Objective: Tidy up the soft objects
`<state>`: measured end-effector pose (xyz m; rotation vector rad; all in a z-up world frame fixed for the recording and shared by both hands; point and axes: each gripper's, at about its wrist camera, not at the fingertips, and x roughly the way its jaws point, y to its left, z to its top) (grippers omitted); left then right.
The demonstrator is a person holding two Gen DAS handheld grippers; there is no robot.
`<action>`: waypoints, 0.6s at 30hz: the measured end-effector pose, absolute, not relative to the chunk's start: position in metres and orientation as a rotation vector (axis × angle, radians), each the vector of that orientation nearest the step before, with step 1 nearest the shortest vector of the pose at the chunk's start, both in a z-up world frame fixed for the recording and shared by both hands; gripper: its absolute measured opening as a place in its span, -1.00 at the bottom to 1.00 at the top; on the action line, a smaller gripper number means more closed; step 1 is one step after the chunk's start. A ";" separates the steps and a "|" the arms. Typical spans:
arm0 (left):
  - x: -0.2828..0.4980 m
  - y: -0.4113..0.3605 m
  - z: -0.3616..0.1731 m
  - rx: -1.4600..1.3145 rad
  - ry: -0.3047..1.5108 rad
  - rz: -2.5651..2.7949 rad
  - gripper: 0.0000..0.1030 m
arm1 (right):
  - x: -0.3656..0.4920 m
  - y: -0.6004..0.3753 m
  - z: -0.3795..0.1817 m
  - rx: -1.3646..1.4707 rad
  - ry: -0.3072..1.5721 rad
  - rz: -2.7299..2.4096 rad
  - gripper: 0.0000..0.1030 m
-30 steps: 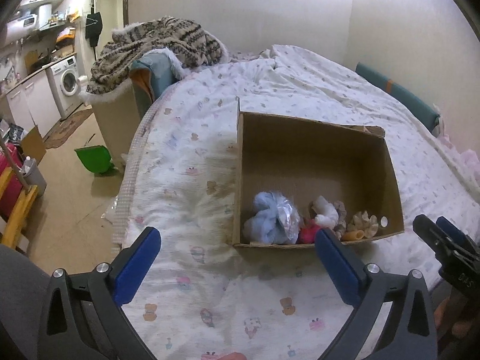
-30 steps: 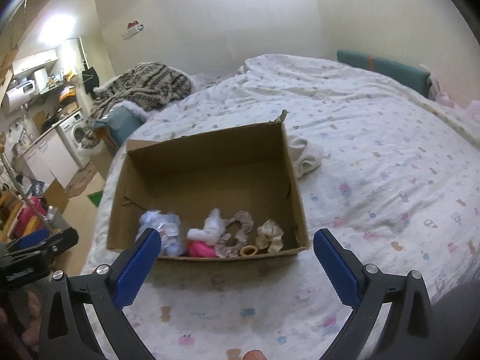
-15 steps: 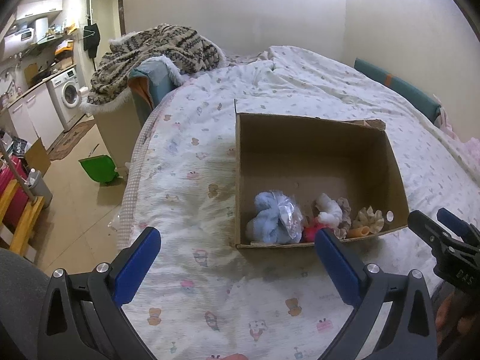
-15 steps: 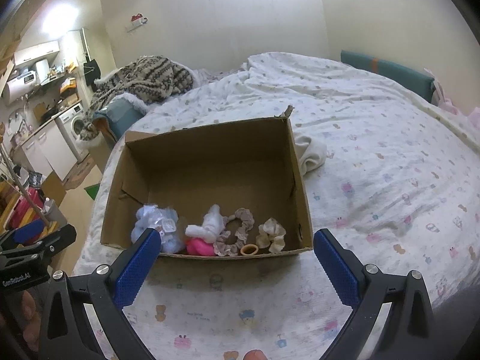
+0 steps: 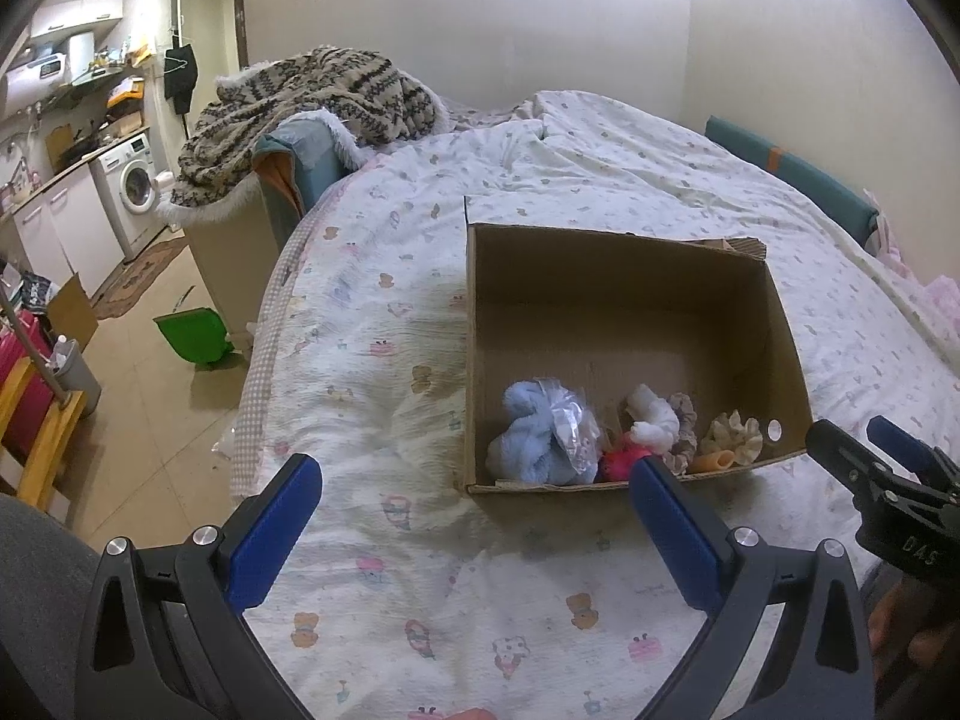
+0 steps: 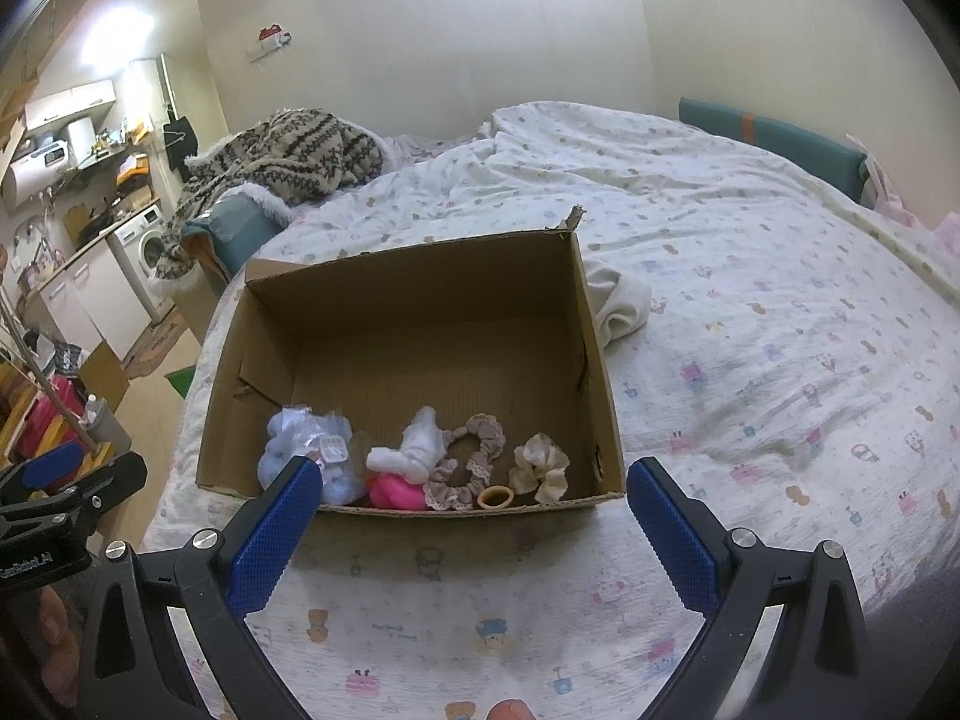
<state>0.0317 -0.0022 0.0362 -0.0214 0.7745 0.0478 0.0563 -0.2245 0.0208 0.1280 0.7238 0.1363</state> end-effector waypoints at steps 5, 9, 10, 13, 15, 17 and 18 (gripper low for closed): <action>0.032 -0.002 0.036 -0.022 0.775 0.048 0.99 | 0.057 -0.225 0.020 0.130 0.723 0.136 1.00; 0.032 -0.002 0.036 -0.020 0.775 0.047 0.99 | 0.057 -0.225 0.020 0.130 0.723 0.136 1.00; 0.032 -0.002 0.036 -0.021 0.775 0.047 0.99 | 0.057 -0.225 0.020 0.129 0.723 0.137 1.00; 0.032 -0.002 0.036 -0.021 0.776 0.047 0.99 | 0.057 -0.225 0.020 0.129 0.724 0.136 1.00; 0.031 -0.003 0.036 -0.021 0.779 0.044 0.99 | 0.056 -0.225 0.020 0.129 0.723 0.136 1.00; 0.031 -0.004 0.036 -0.016 0.779 0.041 0.99 | 0.057 -0.225 0.020 0.130 0.724 0.136 1.00; 0.031 -0.004 0.035 -0.015 0.780 0.040 0.99 | 0.057 -0.225 0.020 0.131 0.724 0.135 1.00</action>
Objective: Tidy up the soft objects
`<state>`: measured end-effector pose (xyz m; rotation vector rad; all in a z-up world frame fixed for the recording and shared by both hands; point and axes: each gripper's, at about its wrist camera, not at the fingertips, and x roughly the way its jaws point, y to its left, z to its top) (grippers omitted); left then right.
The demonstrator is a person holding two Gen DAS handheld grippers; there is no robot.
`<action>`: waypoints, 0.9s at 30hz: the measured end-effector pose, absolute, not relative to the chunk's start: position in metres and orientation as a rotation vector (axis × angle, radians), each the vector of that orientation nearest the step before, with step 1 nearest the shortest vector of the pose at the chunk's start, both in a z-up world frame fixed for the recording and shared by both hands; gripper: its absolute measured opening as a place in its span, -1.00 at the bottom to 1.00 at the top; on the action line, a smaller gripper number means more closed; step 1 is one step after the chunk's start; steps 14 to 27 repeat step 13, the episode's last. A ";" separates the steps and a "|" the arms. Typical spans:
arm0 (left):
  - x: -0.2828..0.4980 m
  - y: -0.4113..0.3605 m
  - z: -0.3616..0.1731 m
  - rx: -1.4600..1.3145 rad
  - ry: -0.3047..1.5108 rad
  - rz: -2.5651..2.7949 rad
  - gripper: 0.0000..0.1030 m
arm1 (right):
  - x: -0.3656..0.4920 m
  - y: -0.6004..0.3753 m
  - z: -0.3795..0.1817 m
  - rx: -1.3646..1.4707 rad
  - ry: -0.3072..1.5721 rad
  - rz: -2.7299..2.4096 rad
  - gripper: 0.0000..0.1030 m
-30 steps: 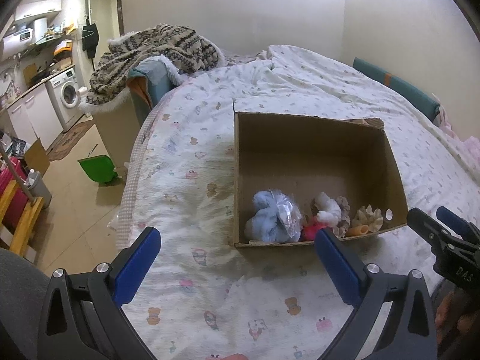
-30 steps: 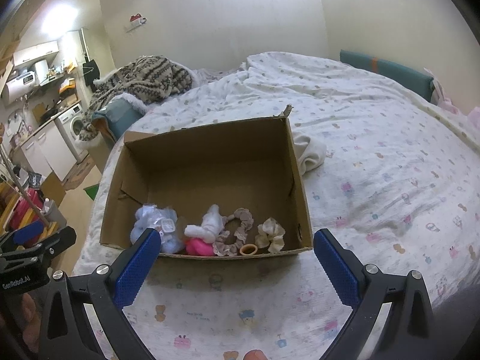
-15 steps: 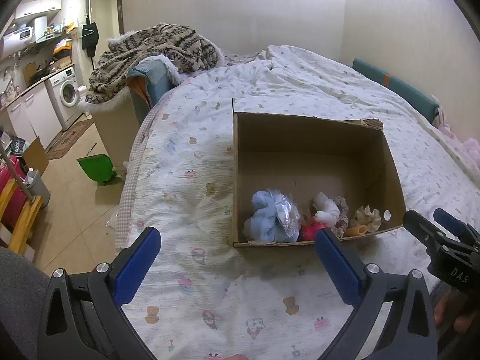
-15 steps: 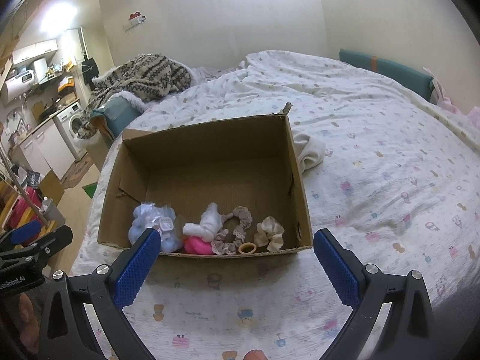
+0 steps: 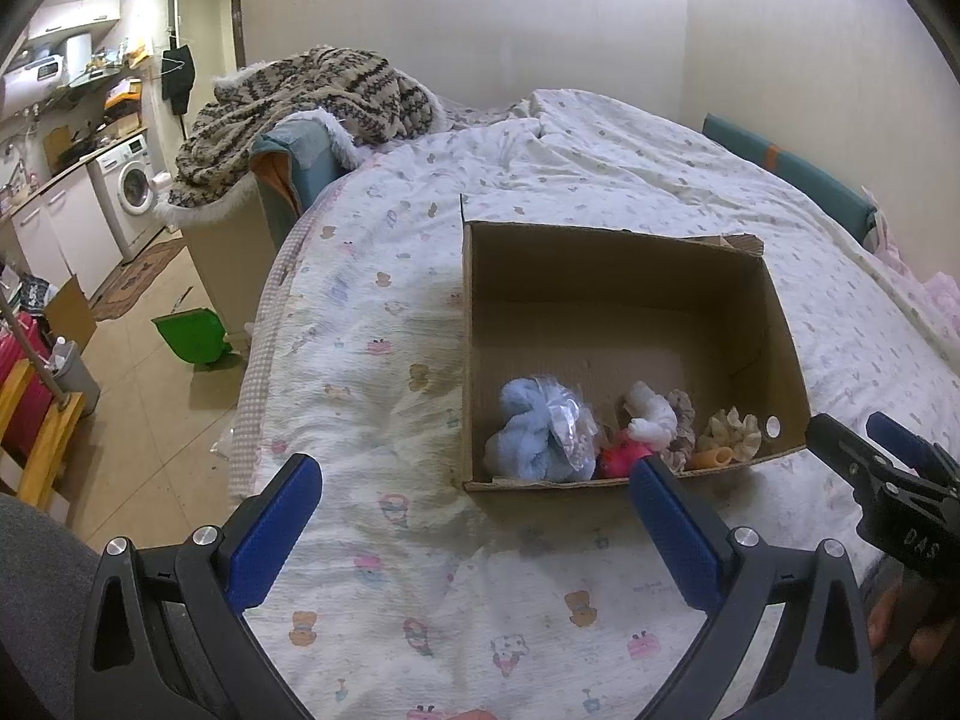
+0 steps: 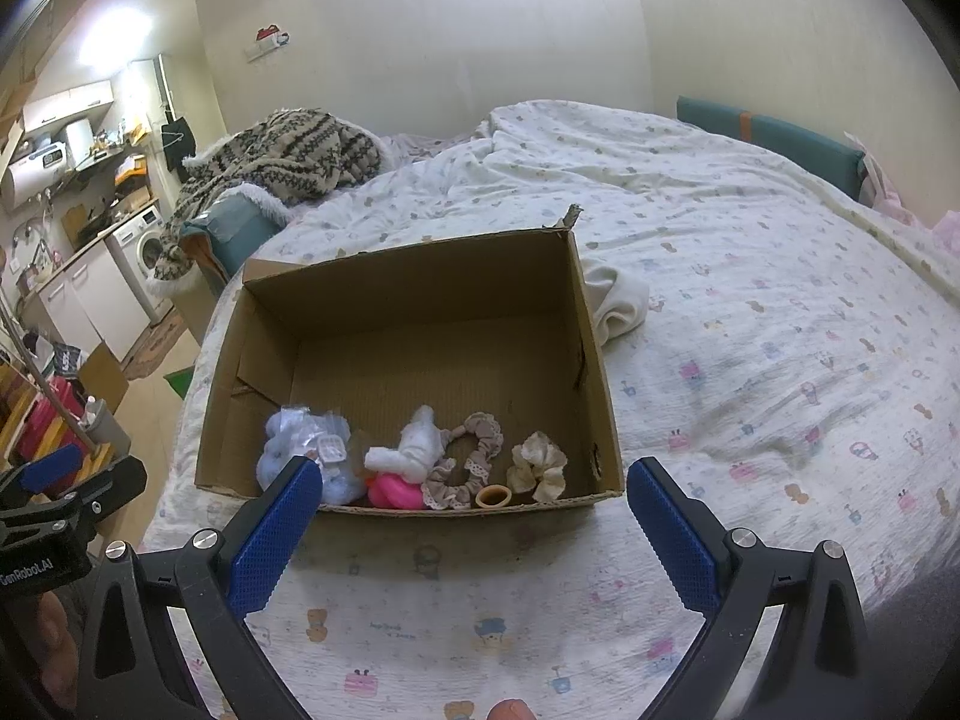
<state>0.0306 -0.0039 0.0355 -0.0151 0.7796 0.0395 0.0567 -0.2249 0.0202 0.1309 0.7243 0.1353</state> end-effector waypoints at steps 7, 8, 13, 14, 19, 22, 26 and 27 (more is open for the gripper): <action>0.032 -0.004 0.035 -0.015 0.787 0.036 0.99 | 0.057 -0.226 0.017 0.135 0.728 0.130 1.00; 0.032 -0.004 0.034 -0.014 0.788 0.036 0.99 | 0.057 -0.226 0.018 0.135 0.729 0.132 1.00; 0.032 -0.004 0.034 -0.013 0.790 0.032 0.99 | 0.057 -0.226 0.017 0.136 0.728 0.131 1.00; 0.032 -0.004 0.034 -0.013 0.790 0.032 0.99 | 0.057 -0.226 0.017 0.136 0.728 0.131 1.00; 0.032 -0.004 0.034 -0.013 0.790 0.032 0.99 | 0.057 -0.226 0.017 0.136 0.728 0.131 1.00; 0.032 -0.004 0.034 -0.013 0.790 0.032 0.99 | 0.057 -0.226 0.017 0.136 0.728 0.131 1.00; 0.032 -0.004 0.034 -0.013 0.790 0.032 0.99 | 0.057 -0.226 0.017 0.136 0.728 0.131 1.00; 0.032 -0.004 0.034 -0.013 0.790 0.032 0.99 | 0.057 -0.226 0.017 0.136 0.728 0.131 1.00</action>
